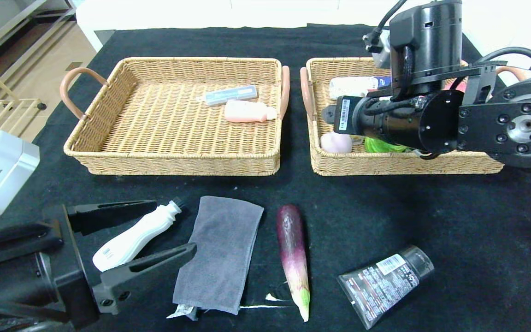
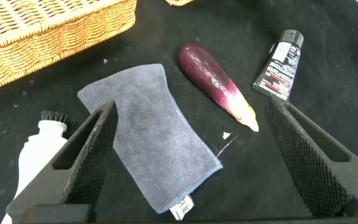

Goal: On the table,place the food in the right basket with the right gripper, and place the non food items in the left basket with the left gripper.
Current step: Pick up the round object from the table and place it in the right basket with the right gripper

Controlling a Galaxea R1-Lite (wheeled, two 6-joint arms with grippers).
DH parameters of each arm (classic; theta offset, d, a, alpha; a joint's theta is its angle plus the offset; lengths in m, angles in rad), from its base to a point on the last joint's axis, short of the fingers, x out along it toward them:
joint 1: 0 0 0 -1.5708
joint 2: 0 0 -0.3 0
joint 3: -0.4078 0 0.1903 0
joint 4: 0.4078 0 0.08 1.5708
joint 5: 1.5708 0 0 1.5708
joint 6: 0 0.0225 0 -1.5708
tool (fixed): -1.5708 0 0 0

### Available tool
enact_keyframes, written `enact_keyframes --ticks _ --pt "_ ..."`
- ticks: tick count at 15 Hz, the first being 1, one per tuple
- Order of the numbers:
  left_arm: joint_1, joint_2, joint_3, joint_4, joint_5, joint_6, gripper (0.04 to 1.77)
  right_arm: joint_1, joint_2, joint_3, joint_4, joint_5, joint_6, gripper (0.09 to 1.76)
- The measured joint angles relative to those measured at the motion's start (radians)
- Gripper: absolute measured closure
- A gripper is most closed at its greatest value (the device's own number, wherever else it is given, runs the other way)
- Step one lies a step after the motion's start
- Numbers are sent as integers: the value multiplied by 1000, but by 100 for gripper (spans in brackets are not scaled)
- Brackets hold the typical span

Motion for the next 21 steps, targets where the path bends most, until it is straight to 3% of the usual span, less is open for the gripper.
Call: enact_keyframes --ticks 7,15,18,21 --pt "0 1 0 1 0 -1 9 16 -72 19 196 -71 63 20" --pt "-1 9 4 3 0 0 9 36 -191 24 693 -83 487 16" --pt "-3 13 6 5 0 0 9 47 -216 27 848 -35 651 15" --pt "-3 15 9 5 0 0 9 79 -240 36 957 102 777 15"
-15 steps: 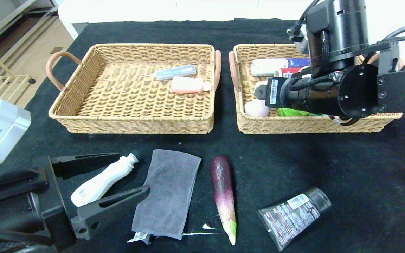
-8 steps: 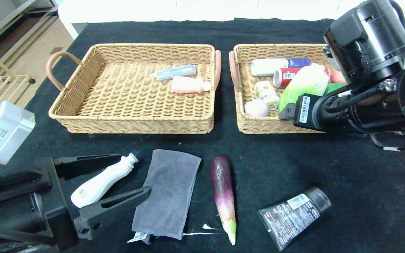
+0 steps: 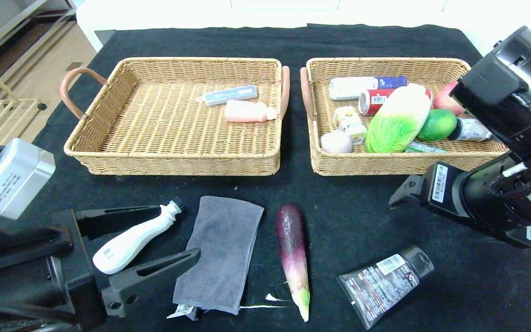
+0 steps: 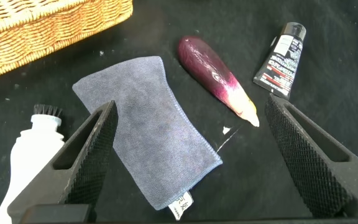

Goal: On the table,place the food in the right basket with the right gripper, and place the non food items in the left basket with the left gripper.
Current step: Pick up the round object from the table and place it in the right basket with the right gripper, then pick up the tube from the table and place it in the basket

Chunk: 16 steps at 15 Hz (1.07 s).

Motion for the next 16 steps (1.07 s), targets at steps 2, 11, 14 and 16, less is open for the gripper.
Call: enact_keyframes --ticks 2,11,14,16 --pt "0 3 1 -1 0 0 9 10 -8 7 6 41 23 15" --pt "-1 11 4 -2 0 5 9 27 59 169 0 137 129 15" --pt "-1 13 4 -2 0 5 9 30 77 174 -26 141 130 15" --pt "-1 13 4 -2 0 5 9 27 85 187 -58 140 130 15"
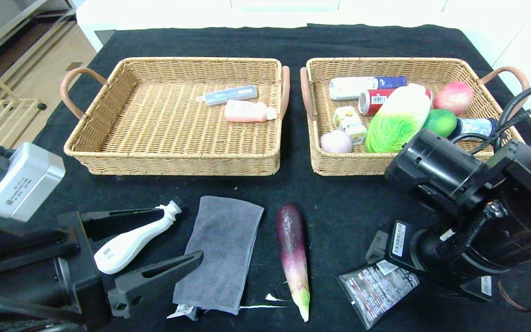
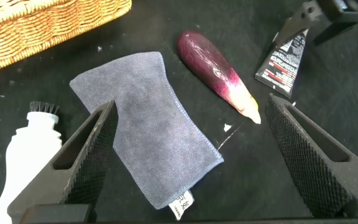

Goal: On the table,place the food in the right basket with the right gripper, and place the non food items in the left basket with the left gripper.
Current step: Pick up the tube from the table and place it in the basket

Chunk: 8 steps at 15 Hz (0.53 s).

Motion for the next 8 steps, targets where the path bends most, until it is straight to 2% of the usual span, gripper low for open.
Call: enact_keyframes --ticks 8 --pt "0 0 0 0 0 0 9 -17 11 40 -76 -2 1 15"
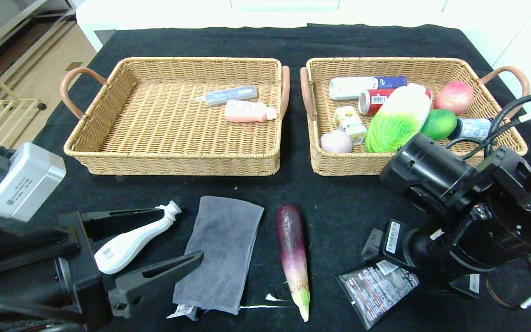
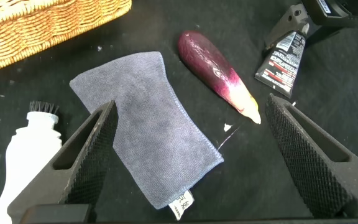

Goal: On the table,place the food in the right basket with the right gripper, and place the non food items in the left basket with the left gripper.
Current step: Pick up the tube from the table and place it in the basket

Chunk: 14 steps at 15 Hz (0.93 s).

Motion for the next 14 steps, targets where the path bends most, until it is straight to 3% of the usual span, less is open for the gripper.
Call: enact_keyframes --ticks 14 --pt "1 2 5 -2 0 4 9 -15 33 -9 -19 3 0 14"
